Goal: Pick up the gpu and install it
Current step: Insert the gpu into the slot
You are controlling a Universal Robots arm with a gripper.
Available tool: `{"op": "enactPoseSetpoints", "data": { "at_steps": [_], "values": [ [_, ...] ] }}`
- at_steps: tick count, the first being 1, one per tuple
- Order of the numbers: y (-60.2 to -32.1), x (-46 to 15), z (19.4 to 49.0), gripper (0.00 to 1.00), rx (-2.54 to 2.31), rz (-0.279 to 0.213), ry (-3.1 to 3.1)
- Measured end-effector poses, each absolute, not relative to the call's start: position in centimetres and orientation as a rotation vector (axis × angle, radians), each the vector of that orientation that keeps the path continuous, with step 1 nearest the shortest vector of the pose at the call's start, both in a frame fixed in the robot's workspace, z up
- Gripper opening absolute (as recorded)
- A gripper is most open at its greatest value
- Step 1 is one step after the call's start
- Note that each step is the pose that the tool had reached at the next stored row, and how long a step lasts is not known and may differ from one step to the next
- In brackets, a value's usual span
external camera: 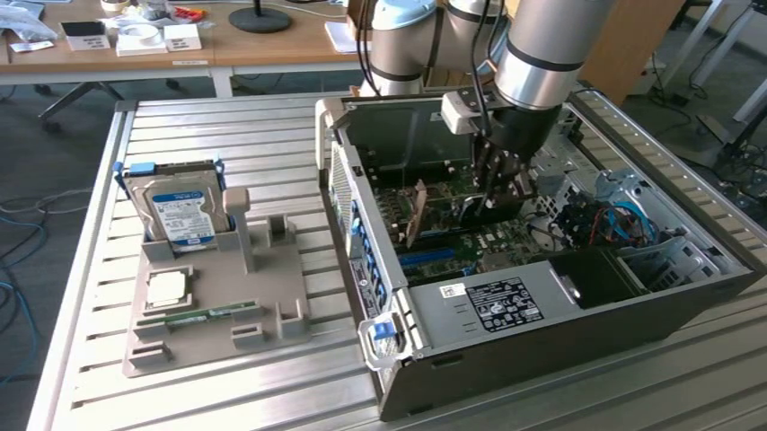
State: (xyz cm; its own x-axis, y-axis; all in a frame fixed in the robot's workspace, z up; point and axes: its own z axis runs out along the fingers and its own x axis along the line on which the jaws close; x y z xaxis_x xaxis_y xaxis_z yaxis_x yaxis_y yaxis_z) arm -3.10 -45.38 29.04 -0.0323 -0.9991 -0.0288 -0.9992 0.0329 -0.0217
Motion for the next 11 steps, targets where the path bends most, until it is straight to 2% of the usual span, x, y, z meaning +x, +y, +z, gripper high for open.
{"op": "enactPoseSetpoints", "data": {
  "at_steps": [11],
  "values": [
    [-45.38,-3.69,28.98,0.27,-2.160,0.007,2.232]
  ]
}}
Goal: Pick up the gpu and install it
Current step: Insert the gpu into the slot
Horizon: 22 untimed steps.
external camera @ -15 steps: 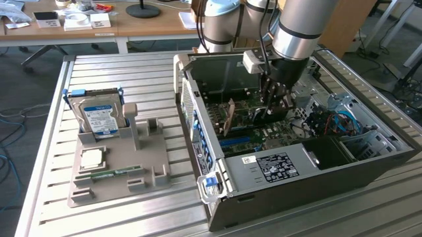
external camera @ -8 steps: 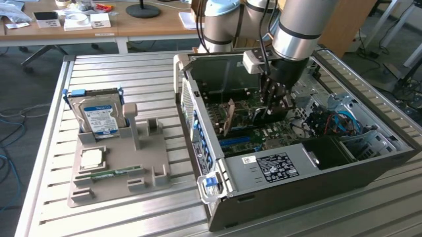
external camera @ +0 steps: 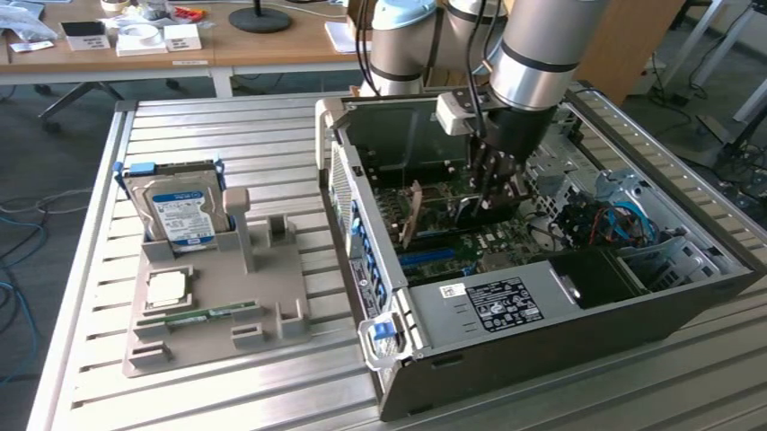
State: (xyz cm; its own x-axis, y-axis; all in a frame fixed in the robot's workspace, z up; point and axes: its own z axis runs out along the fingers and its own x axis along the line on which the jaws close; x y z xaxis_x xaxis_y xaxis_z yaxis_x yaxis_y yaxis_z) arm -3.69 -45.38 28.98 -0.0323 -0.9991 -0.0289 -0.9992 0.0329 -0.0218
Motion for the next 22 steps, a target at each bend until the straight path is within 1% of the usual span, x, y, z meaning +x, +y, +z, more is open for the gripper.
{"op": "enactPoseSetpoints", "data": {
  "at_steps": [22],
  "values": [
    [-45.38,-3.71,28.39,0.27,-2.160,0.007,2.232]
  ]
}}
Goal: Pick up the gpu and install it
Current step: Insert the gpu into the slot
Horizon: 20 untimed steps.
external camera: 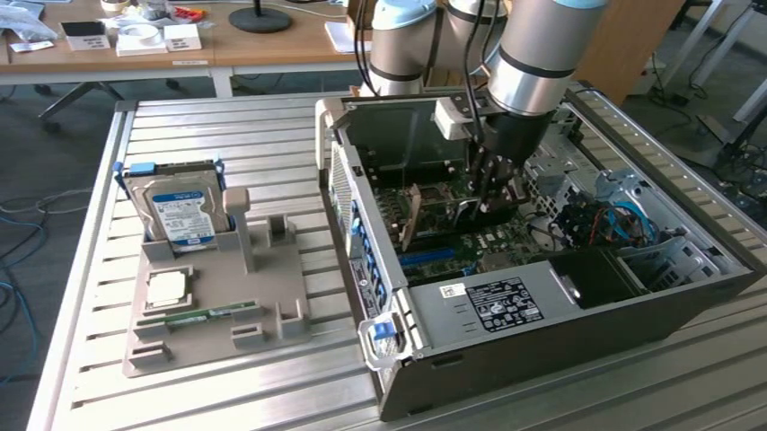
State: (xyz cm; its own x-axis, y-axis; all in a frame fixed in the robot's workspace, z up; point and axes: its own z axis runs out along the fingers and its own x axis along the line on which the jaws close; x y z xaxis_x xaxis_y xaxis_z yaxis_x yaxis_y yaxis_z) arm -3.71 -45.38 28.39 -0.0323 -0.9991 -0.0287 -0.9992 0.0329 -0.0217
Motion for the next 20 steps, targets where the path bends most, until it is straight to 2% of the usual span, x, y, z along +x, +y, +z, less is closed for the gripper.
{"op": "enactPoseSetpoints", "data": {
  "at_steps": [20],
  "values": [
    [-45.38,-3.89,28.35,0.27,-2.160,0.007,2.232]
  ]
}}
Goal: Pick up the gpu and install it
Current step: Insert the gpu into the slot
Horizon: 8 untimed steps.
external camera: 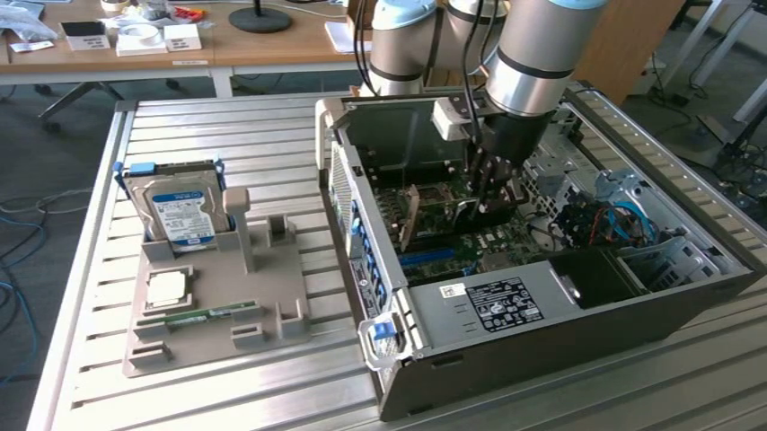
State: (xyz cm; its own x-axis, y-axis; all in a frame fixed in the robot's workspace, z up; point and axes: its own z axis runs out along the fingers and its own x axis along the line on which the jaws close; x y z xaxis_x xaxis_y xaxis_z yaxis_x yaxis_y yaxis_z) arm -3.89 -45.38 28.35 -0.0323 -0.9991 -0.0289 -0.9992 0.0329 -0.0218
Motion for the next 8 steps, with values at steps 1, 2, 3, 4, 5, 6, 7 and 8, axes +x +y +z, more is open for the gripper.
{"op": "enactPoseSetpoints", "data": {
  "at_steps": [1,2,3,4,5,6,7,8],
  "values": [
    [-45.38,-3.89,28.35,0.27,-2.160,0.007,2.232],
    [-45.38,-3.89,28.35,0.27,-2.160,0.007,2.232],
    [-45.38,-3.89,28.35,0.27,-2.160,0.007,2.232],
    [-45.38,-3.89,28.35,0.27,-2.160,0.007,2.232],
    [-45.38,-3.89,28.32,0.27,-2.160,0.007,2.232],
    [-45.37,-3.90,28.26,0.27,-2.160,0.007,2.231],
    [-45.38,-3.92,28.13,0.27,-2.160,0.007,2.232],
    [-45.38,-3.93,28.03,0.27,-2.160,0.007,2.231]
  ]
}}
